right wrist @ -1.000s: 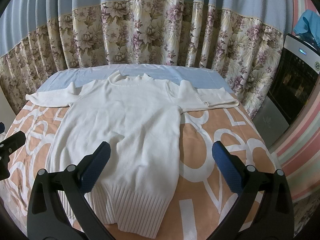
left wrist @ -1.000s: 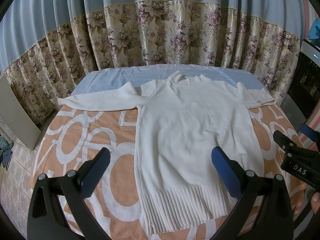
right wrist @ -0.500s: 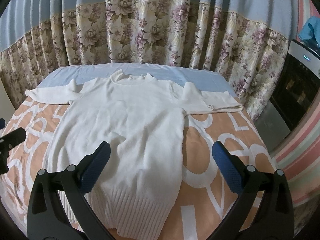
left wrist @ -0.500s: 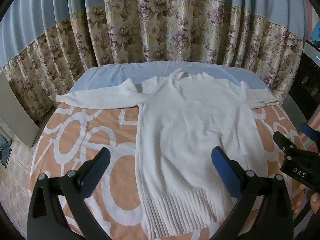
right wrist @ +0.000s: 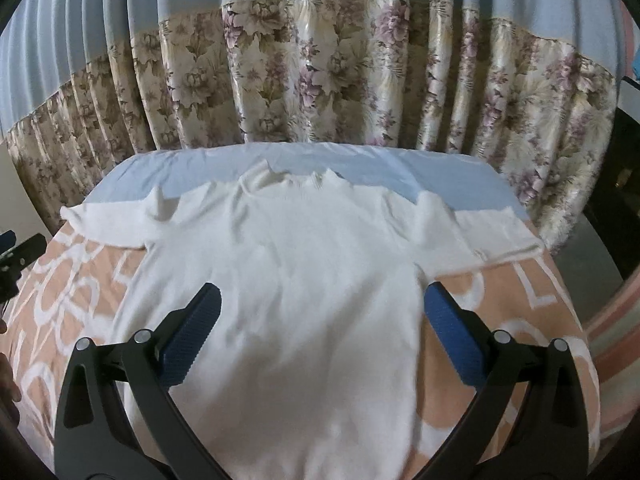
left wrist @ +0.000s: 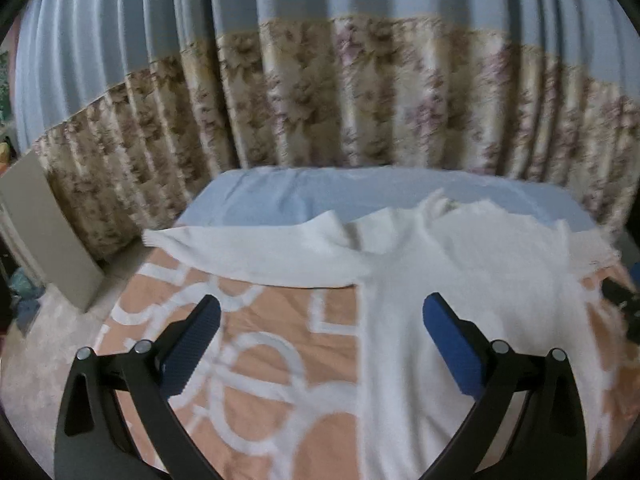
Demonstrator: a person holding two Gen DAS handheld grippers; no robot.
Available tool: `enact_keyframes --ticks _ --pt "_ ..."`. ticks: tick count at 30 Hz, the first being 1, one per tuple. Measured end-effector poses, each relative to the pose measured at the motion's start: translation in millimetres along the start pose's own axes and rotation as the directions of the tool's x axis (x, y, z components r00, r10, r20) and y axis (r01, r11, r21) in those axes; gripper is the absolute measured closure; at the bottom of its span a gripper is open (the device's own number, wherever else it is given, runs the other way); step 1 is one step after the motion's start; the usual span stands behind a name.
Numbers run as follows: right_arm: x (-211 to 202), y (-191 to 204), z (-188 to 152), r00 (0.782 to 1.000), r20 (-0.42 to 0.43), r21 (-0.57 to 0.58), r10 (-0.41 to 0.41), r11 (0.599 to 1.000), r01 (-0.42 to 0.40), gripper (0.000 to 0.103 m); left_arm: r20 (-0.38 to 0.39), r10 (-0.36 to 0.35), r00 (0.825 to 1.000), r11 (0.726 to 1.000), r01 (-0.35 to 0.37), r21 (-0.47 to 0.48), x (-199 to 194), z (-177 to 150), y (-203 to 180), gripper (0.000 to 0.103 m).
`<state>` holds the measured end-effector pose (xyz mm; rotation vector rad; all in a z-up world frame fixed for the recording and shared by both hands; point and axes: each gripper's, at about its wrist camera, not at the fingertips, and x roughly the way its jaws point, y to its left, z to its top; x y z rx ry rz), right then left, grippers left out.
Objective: Fold small clothes
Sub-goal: 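Grasp the ribbed sleeve cuff with the left gripper and lift it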
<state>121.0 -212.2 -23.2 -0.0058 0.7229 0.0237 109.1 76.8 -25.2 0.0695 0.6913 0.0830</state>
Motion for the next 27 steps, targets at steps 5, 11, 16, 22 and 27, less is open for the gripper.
enact_keyframes --ticks 5,11,16,22,27 --pt "33 9 21 1.0 -0.022 -0.025 0.013 1.0 -0.014 0.003 -0.158 -0.058 0.986 0.997 0.048 -0.068 56 8 30 0.002" --pt "69 16 42 0.999 -0.038 -0.069 -0.003 0.998 0.001 0.003 -0.212 -0.037 0.977 0.981 -0.005 -0.194 108 19 80 0.002" --pt "94 23 58 0.999 -0.036 -0.073 -0.031 0.997 0.028 0.003 -0.22 0.011 0.975 0.97 -0.064 -0.236 143 32 117 0.002" --pt "123 31 74 0.996 -0.044 -0.066 -0.078 0.995 0.075 0.003 -0.243 -0.004 0.97 0.963 -0.062 -0.263 194 45 155 0.002" --pt "143 37 76 0.994 -0.068 -0.096 -0.087 0.992 0.08 0.003 -0.236 0.034 0.971 0.904 -0.13 -0.406 220 47 216 0.002"
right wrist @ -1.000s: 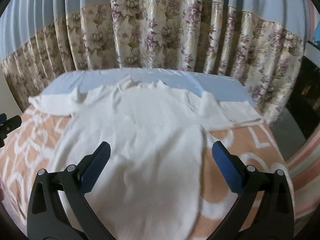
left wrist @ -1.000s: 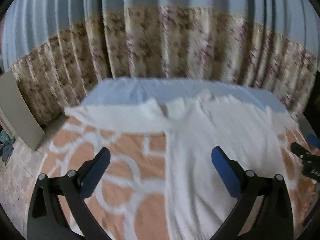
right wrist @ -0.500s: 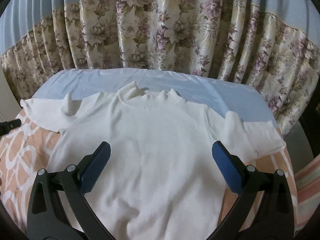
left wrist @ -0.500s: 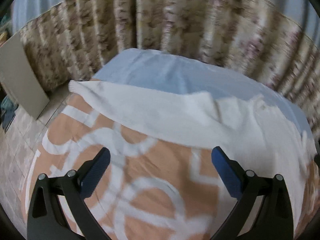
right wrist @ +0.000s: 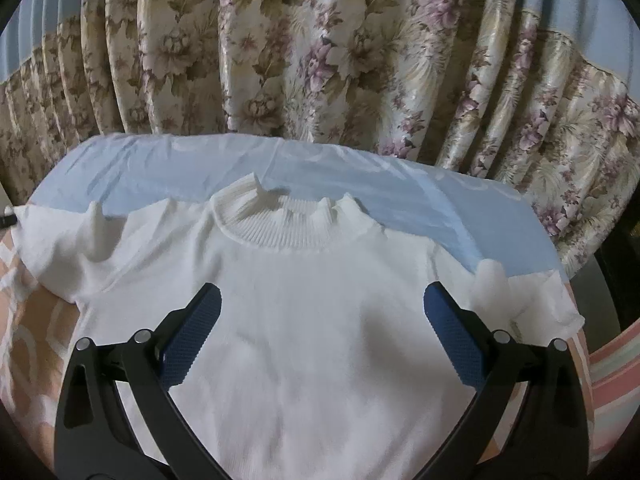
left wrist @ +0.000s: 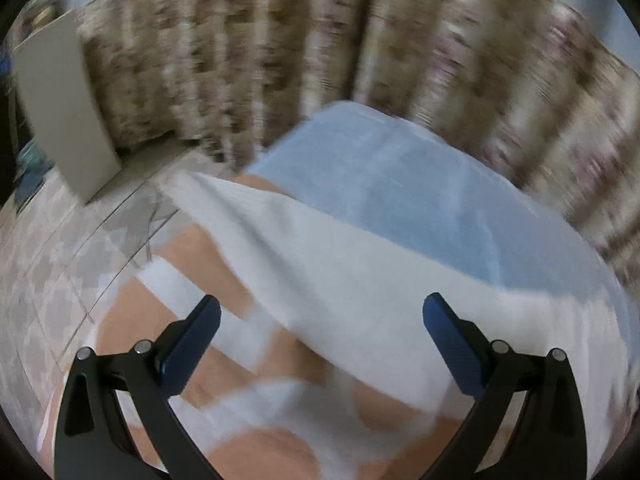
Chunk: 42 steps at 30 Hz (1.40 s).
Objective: Fold small clothes
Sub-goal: 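Grasp the ribbed sleeve cuff with the left gripper and lift it, then lay the held sleeve across the sweater body and open the left gripper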
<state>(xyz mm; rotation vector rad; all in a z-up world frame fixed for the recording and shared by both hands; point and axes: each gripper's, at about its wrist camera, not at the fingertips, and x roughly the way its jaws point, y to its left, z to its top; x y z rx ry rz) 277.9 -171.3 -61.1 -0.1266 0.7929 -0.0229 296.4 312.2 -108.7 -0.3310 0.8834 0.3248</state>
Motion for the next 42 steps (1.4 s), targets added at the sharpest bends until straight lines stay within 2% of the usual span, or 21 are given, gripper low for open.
enact_keyframes --ticks 9,13,14,15,16,17,19,20,23,25,27,31,34,37,38,40,42 --pt "17 12 -2 1.0 -0.014 -0.052 -0.02 0.998 0.02 0.003 0.0 -0.046 0.999 0.976 0.045 -0.212 33 45 70 0.002" --pt "19 16 -3 0.999 -0.009 -0.078 -0.033 0.996 0.032 0.003 -0.013 -0.027 1.0 0.97 0.023 -0.244 41 53 78 0.003" --pt "19 16 -3 0.999 -0.011 -0.083 -0.035 0.996 0.034 0.003 -0.016 -0.007 1.0 0.974 0.003 -0.229 41 54 75 0.007" --pt "20 15 -4 0.999 -0.012 -0.084 -0.036 0.996 0.035 0.003 -0.02 0.007 1.0 0.978 -0.011 -0.21 42 54 72 0.022" --pt "20 15 -4 0.999 -0.011 -0.084 -0.036 0.996 0.035 0.003 -0.032 0.022 0.999 0.982 -0.027 -0.186 44 53 68 0.042" --pt "20 15 -4 0.999 -0.01 -0.082 -0.038 0.996 0.037 0.003 -0.055 0.039 0.998 0.986 -0.048 -0.159 49 52 63 0.05" --pt "20 12 -5 0.999 -0.011 -0.077 -0.039 0.996 0.038 0.003 -0.075 0.095 0.993 0.988 -0.103 -0.119 57 50 59 0.059" --pt "19 10 -5 0.999 -0.011 -0.071 -0.039 0.997 0.038 0.003 -0.071 0.124 0.99 0.987 -0.13 -0.095 59 49 56 0.061" --pt "15 4 -6 0.999 -0.002 -0.06 -0.039 0.997 0.039 0.003 -0.044 0.192 0.98 0.981 -0.192 -0.006 56 46 42 0.075" --pt "13 1 -6 0.999 -0.001 -0.055 -0.039 0.998 0.039 0.003 -0.041 0.196 0.98 0.981 -0.195 0.025 55 46 36 0.087" --pt "11 -4 -5 0.999 0.0 -0.043 -0.032 0.999 0.032 0.003 -0.035 0.19 0.981 0.981 -0.189 0.046 50 48 29 0.089" --pt "4 -14 -5 1.0 0.021 -0.017 -0.016 1.0 0.016 0.003 0.018 0.142 0.99 0.986 -0.143 0.086 18 52 -1 0.089" --pt "1 -23 -6 1.0 0.029 0.005 -0.013 1.0 0.013 0.003 0.066 0.059 0.996 0.978 -0.071 0.195 -16 41 -58 0.089" --pt "0 -38 -8 1.0 0.025 0.053 0.002 0.999 -0.003 0.003 0.094 -0.047 0.994 0.943 0.014 0.332 -47 13 -129 0.089" --pt "-2 -46 -9 1.0 0.026 0.074 0.006 0.997 -0.008 0.003 0.081 -0.106 0.991 0.925 0.068 0.373 -57 -1 -157 0.089" --pt "-6 -60 -13 0.999 0.032 0.109 0.016 0.994 -0.019 0.003 0.052 -0.176 0.983 0.895 0.137 0.425 -67 -23 -195 0.089" --pt "-9 -71 -18 0.999 0.034 0.127 0.017 0.992 -0.021 0.003 0.003 -0.249 0.969 0.851 0.217 0.478 -74 -51 -237 0.089"
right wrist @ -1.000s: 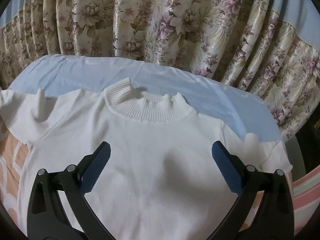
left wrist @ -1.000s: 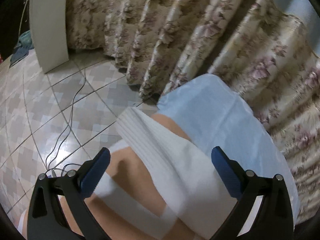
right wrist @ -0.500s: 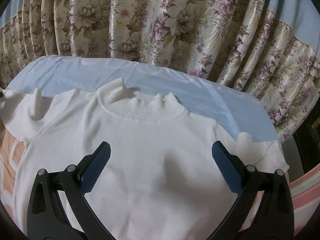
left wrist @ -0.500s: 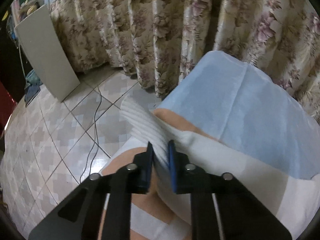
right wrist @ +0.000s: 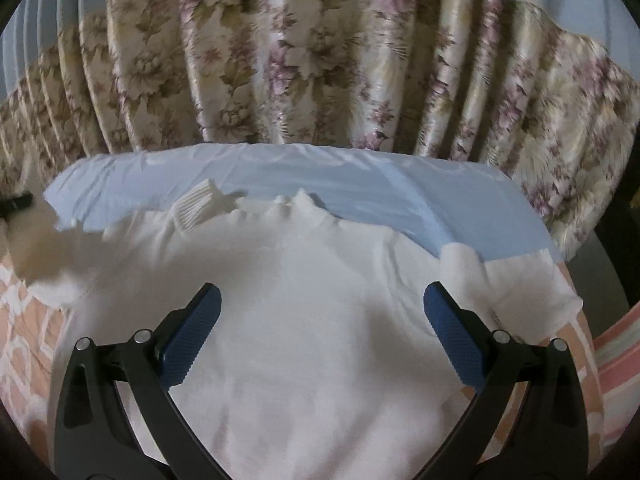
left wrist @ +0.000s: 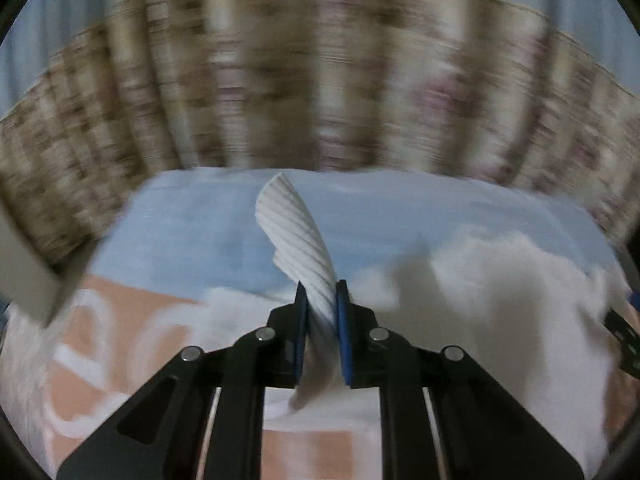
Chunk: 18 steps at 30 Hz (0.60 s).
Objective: Fold small clothes
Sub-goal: 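Lay the held sleeve across the sweater body and open the left gripper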
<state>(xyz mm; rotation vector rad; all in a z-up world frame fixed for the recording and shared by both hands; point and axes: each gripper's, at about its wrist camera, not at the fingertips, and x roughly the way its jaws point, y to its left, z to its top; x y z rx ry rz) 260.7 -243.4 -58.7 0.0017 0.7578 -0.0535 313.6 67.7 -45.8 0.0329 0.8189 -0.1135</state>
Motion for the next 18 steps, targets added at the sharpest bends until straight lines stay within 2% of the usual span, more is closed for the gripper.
enact_keyframes --ticks 1,4,8,9,11,12,13,14,16,18 --pt "-2 -9 -2 1.0 -0.001 0.012 -0.013 1.0 0.013 0.003 -0.013 -0.044 0.999 0.999 0.045 0.029 4 -4 -29 0.089" --pt "-6 -30 -7 0.999 -0.01 0.046 -0.038 0.998 0.038 0.003 -0.055 -0.145 0.988 0.987 0.148 0.062 15 -12 -81 0.089" --pt "-6 -61 -17 0.998 -0.04 0.107 -0.051 0.993 0.055 0.003 -0.156 -0.225 0.962 0.967 0.239 0.082 41 -30 -128 0.088" --pt "-6 -65 -18 0.998 -0.048 0.113 -0.052 0.992 0.057 0.003 -0.184 -0.255 0.949 0.959 0.272 0.077 47 -35 -134 0.084" --pt "-5 -71 -21 0.997 -0.063 0.114 -0.053 0.992 0.06 0.003 -0.196 -0.292 0.936 0.949 0.309 0.064 44 -44 -139 0.057" --pt "-4 -72 -23 0.996 -0.069 0.109 -0.05 0.992 0.057 0.003 -0.162 -0.306 0.938 0.946 0.32 0.062 35 -43 -135 0.031" --pt "-3 -72 -23 0.996 -0.074 0.106 -0.048 0.993 0.055 0.003 -0.126 -0.306 0.944 0.947 0.316 0.067 24 -45 -131 0.016" --pt "-1 -71 -24 0.996 -0.08 0.101 -0.04 0.994 0.048 0.003 -0.086 -0.295 0.952 0.95 0.301 0.076 11 -45 -124 0.014" --pt "1 -67 -23 0.996 -0.088 0.096 -0.015 0.995 0.024 0.003 -0.055 -0.255 0.965 0.961 0.26 0.093 -1 -44 -113 0.014" --pt "4 -57 -21 0.995 -0.093 0.084 0.037 0.996 -0.029 0.003 -0.046 -0.157 0.986 0.981 0.161 0.111 -1 -46 -92 0.014"
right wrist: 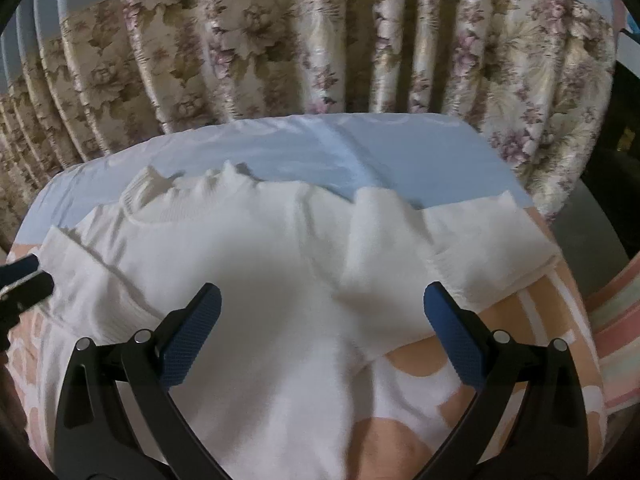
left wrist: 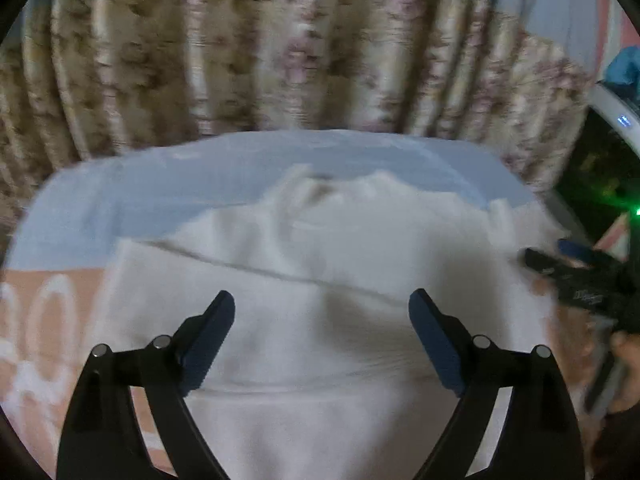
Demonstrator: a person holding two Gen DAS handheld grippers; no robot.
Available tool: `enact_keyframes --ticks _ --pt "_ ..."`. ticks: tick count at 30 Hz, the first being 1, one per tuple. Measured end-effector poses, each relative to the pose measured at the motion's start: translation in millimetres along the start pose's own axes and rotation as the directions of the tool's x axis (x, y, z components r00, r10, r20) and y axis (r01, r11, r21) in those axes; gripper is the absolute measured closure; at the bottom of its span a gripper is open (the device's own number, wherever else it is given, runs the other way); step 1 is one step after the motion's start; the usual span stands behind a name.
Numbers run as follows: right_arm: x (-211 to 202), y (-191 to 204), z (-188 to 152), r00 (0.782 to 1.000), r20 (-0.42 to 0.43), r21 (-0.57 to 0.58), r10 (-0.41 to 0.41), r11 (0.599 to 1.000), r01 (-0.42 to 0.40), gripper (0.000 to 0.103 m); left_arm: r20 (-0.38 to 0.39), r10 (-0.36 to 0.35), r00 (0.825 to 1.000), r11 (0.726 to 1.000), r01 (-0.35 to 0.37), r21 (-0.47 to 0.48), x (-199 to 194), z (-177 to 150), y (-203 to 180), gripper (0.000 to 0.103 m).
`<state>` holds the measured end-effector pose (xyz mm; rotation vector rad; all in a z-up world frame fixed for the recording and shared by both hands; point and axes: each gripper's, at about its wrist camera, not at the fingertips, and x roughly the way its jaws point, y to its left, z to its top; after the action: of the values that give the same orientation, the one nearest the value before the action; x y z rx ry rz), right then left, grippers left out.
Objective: Fold small clothes
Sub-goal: 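Lay the held sleeve across the sweater body and open the left gripper, then grasp the other ribbed cuff with the right gripper, fold it across, release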
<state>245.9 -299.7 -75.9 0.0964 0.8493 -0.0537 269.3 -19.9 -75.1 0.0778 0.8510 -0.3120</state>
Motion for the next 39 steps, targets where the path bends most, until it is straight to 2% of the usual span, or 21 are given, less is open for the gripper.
enact_keyframes --ticks 2,3,7,9,12,13,14,15,16,17,18,20,22,25,28,29,30,32,35,37,39 --pt "3 17 1 0.998 -0.011 -0.029 0.062 0.998 -0.062 0.003 -0.022 0.129 0.991 0.992 -0.129 0.007 8 -4 24 0.014" --pt "5 25 1 0.996 -0.021 -0.047 0.091 0.995 -0.092 0.003 -0.033 0.17 0.985 0.986 -0.17 0.002 12 -6 37 0.014" --pt "16 64 -3 0.975 -0.115 -0.115 0.188 0.973 -0.201 0.013 -0.069 0.244 0.967 0.969 -0.245 -0.015 26 -19 70 0.014" --pt "26 77 -11 0.959 -0.188 -0.104 0.214 0.966 -0.236 0.022 -0.095 0.252 0.963 0.967 -0.255 -0.02 33 -25 80 0.014" --pt "36 84 -24 0.938 -0.248 -0.062 0.244 0.962 -0.266 0.031 -0.119 0.23 0.966 0.971 -0.236 -0.041 37 -35 87 0.014" --pt "38 87 -28 0.933 -0.265 -0.06 0.244 0.961 -0.269 0.037 -0.12 0.231 0.965 0.971 -0.237 -0.038 37 -37 87 0.014" --pt "42 90 -32 0.925 -0.286 -0.061 0.249 0.959 -0.277 0.054 -0.12 0.235 0.965 0.97 -0.24 -0.033 36 -40 86 0.014" --pt "44 93 -36 0.922 -0.296 -0.065 0.25 0.958 -0.281 0.062 -0.12 0.237 0.964 0.97 -0.242 -0.029 37 -42 86 0.014" --pt "45 95 -38 0.928 -0.285 -0.082 0.241 0.958 -0.274 0.064 -0.118 0.237 0.964 0.97 -0.242 -0.027 37 -44 85 0.014" --pt "45 96 -38 0.928 -0.281 -0.09 0.243 0.956 -0.278 0.07 -0.116 0.235 0.965 0.97 -0.24 -0.03 37 -44 85 0.014" --pt "47 95 -37 0.927 -0.277 -0.087 0.254 0.954 -0.287 0.079 -0.116 0.234 0.965 0.97 -0.239 -0.033 37 -44 83 0.014" --pt "46 92 -34 0.92 -0.273 -0.076 0.28 0.947 -0.311 0.087 -0.114 0.225 0.968 0.972 -0.232 -0.049 38 -42 84 0.014" --pt "40 90 -30 0.927 -0.247 -0.096 0.281 0.945 -0.312 0.089 -0.106 0.215 0.971 0.972 -0.223 -0.07 33 -38 85 0.014" --pt "22 80 -11 0.958 -0.134 -0.153 0.252 0.95 -0.272 0.09 -0.071 0.207 0.976 0.973 -0.213 -0.092 17 -31 86 0.014" --pt "10 61 13 0.987 -0.005 -0.188 0.161 0.969 -0.159 0.09 -0.052 0.217 0.975 0.971 -0.221 -0.089 8 -24 86 0.014" --pt "11 52 19 0.991 0.009 -0.182 0.137 0.974 -0.133 0.09 -0.049 0.219 0.974 0.971 -0.223 -0.088 6 -22 85 0.014" --pt "14 42 24 0.993 0.008 -0.171 0.114 0.979 -0.111 0.09 -0.047 0.22 0.974 0.971 -0.223 -0.086 5 -21 85 0.014" --pt "33 18 30 0.996 -0.053 -0.135 0.073 0.988 -0.08 0.09 -0.051 0.218 0.975 0.972 -0.221 -0.08 9 -20 83 0.014" --pt "60 -7 24 0.982 -0.176 -0.082 0.069 0.993 -0.085 0.09 -0.086 0.229 0.97 0.97 -0.235 -0.061 24 -21 76 0.014" --pt "66 -13 18 0.975 -0.21 -0.072 0.076 0.993 -0.093 0.089 -0.108 0.239 0.965 0.969 -0.245 -0.043 34 -23 72 0.014" --pt "66 -14 15 0.975 -0.212 -0.069 0.061 0.995 -0.077 0.083 -0.14 0.263 0.955 0.963 -0.268 -0.016 46 -26 69 0.014"
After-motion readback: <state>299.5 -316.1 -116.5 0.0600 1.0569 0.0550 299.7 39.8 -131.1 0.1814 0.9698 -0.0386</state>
